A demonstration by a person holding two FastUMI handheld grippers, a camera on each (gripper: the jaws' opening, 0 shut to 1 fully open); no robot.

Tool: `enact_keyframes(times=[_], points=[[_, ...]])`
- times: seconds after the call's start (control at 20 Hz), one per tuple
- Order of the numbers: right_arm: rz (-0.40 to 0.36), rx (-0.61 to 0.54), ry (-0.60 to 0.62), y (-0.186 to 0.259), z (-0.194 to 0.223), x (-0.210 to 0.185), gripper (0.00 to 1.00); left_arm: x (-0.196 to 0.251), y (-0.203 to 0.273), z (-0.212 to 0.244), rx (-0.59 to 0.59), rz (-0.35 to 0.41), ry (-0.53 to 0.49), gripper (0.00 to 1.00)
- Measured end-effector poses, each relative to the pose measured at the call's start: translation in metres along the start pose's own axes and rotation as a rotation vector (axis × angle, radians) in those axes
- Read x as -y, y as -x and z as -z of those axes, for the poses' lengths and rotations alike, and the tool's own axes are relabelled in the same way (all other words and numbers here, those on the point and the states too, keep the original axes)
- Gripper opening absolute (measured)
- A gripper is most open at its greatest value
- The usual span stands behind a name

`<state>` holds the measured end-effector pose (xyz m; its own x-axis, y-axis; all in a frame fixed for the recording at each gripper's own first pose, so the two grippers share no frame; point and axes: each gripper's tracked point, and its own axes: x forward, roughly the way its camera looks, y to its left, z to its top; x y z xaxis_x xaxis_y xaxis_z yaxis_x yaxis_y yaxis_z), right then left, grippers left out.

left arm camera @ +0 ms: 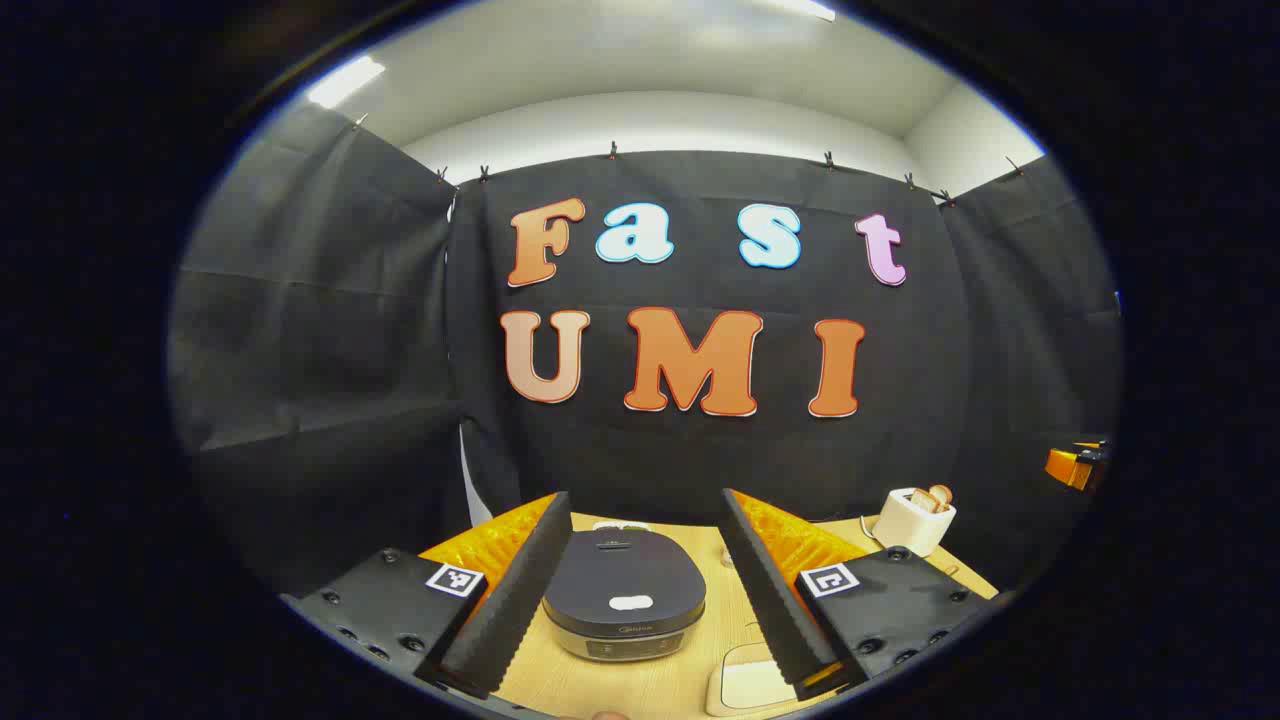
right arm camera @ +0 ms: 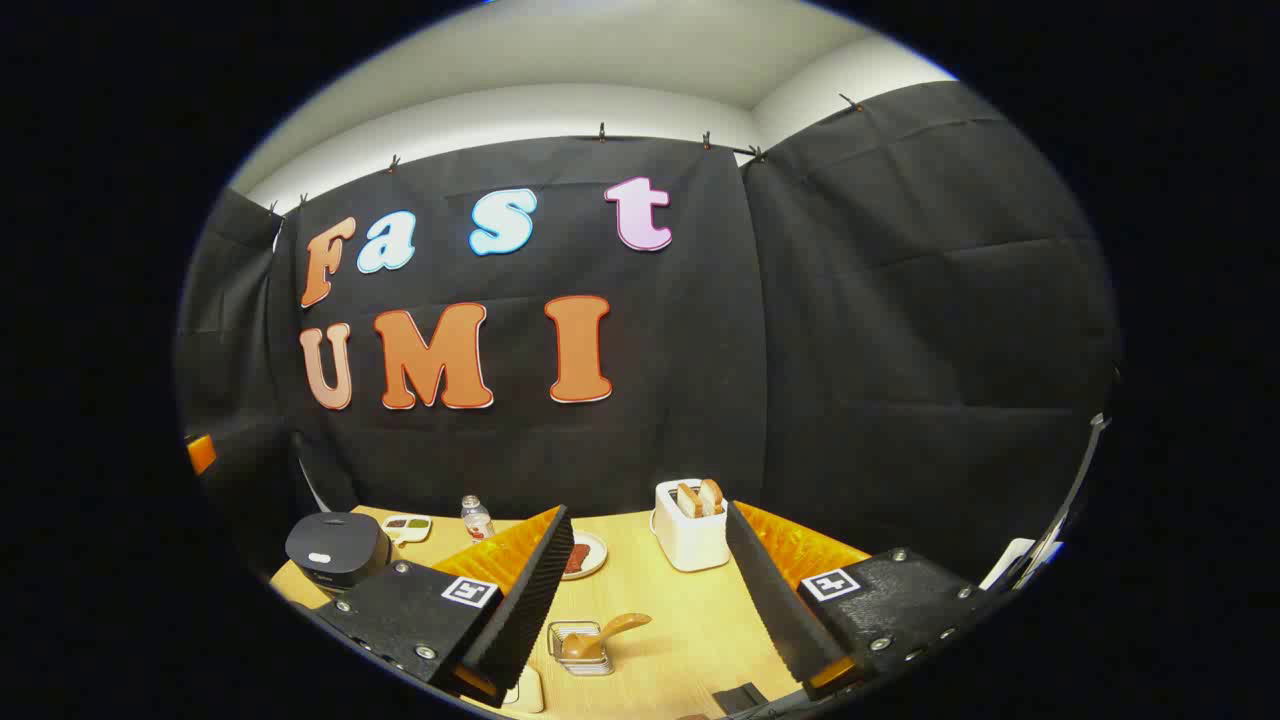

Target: Close the left gripper, press the button to open the rice cooker; take a wooden spoon from the chopstick holder with the right hand, scoop a spoonful of rice and pour it into the rice cooker, then put the wooden spoon back into the chopstick holder.

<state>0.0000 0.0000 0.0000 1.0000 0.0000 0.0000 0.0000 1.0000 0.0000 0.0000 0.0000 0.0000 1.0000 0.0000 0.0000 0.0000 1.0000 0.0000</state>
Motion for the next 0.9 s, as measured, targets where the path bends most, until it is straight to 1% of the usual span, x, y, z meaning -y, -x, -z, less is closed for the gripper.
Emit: enact_keyframes(times=[0.05, 0.2, 0.45, 0.5, 0.6, 0.65, 0.7, 0.75, 0.85, 0.9], points=[[-0.012, 0.002, 0.003, 0.001, 0.000, -0.002, 0.95, 0.004, -0.001, 0.001, -0.008, 0.007, 0.009, 1.00], [0.011, 0.013, 0.026, 0.002, -0.001, 0.007, 0.95, 0.010, -0.001, -0.003, -0.017, 0.035, 0.032, 1.00], [0.018, 0.022, 0.026, 0.017, -0.006, 0.004, 0.95, 0.001, 0.005, -0.008, -0.001, 0.034, -0.026, 0.99], [0.017, 0.022, 0.021, 0.019, -0.005, 0.002, 1.00, -0.002, 0.008, -0.009, 0.002, 0.035, -0.026, 0.99], [0.018, 0.018, 0.022, 0.026, -0.005, 0.002, 1.00, -0.006, 0.011, -0.013, 0.008, 0.044, -0.012, 0.99], [0.020, 0.022, 0.025, 0.028, -0.005, 0.004, 0.95, -0.009, 0.014, -0.011, 0.007, 0.042, -0.001, 0.99], [0.023, 0.026, 0.025, 0.031, -0.006, 0.003, 0.95, -0.012, 0.014, -0.010, 0.006, 0.039, 0.008, 0.99], [0.024, 0.027, 0.025, 0.032, -0.007, 0.002, 1.00, -0.015, 0.014, -0.011, 0.005, 0.036, 0.011, 0.99], [0.020, 0.018, 0.022, 0.034, -0.003, -0.001, 1.00, -0.022, 0.015, -0.012, 0.005, 0.024, -0.003, 0.99], [0.019, 0.014, 0.018, 0.035, -0.002, -0.002, 0.95, -0.023, 0.015, -0.011, 0.003, 0.020, -0.007, 0.99]])
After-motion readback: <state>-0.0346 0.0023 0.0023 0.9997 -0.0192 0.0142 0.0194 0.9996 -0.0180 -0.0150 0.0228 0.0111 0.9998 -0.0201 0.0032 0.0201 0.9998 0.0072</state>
